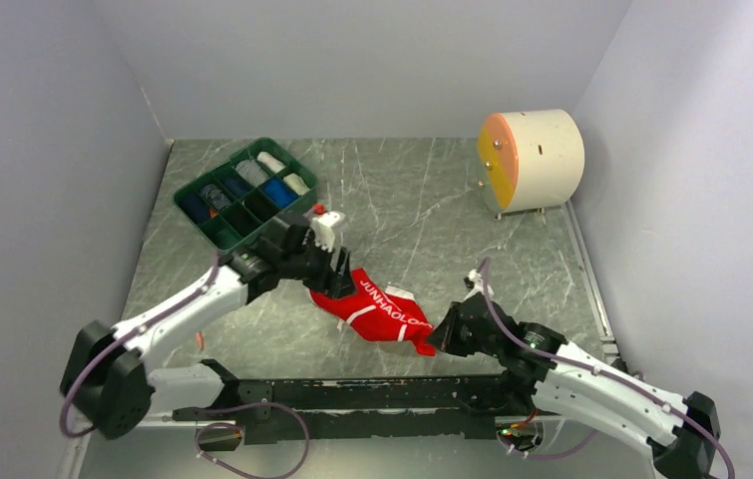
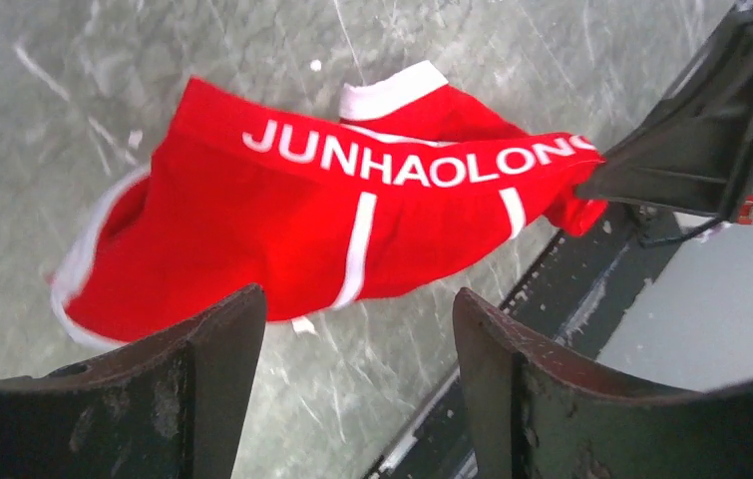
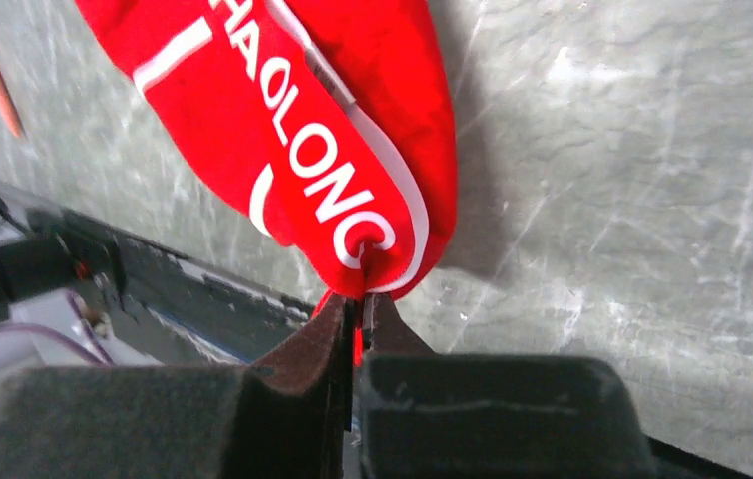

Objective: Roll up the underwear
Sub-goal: Move the underwear to the center of the board, then flatten out the underwear at the center of the board.

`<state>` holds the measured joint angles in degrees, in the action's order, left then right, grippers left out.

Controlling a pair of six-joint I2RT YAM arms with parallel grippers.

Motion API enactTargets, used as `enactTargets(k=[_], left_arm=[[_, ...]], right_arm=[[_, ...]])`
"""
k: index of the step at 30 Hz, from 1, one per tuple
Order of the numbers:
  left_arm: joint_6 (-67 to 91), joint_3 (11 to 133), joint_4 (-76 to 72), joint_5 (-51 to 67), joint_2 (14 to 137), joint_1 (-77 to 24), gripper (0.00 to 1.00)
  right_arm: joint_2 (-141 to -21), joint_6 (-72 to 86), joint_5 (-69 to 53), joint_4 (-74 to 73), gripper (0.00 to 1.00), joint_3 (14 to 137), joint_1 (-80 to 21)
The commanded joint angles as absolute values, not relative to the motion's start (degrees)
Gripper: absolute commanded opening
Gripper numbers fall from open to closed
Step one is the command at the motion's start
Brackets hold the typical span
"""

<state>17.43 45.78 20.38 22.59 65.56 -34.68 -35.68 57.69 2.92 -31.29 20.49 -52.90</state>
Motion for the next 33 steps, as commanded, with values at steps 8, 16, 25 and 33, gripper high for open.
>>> enactTargets(k=[8, 16, 25, 33], left_arm=[[3.3, 69.9, 27.7, 19.7, 98.1, -36.5, 0.74], [2.2, 69.1, 26.4, 18.7, 103.0, -35.1, 0.75], [-1.5, 73.3, 28.8, 30.2, 109.9, -33.6, 0.66], [-0.9, 73.1, 29.5, 27.8, 108.2, -33.7, 0.27]], right_arm=[[-39.6, 61.4, 12.1, -31.8, 0.07, 20.9, -51.1], [-51.7, 48.5, 0.4, -24.9, 0.07, 24.2, -41.5], [-53.7, 42.8, -2.2, -25.8, 0.13, 26.5, -38.1], [-53.7, 41.3, -4.0, -28.0, 0.36, 28.2, -37.6]])
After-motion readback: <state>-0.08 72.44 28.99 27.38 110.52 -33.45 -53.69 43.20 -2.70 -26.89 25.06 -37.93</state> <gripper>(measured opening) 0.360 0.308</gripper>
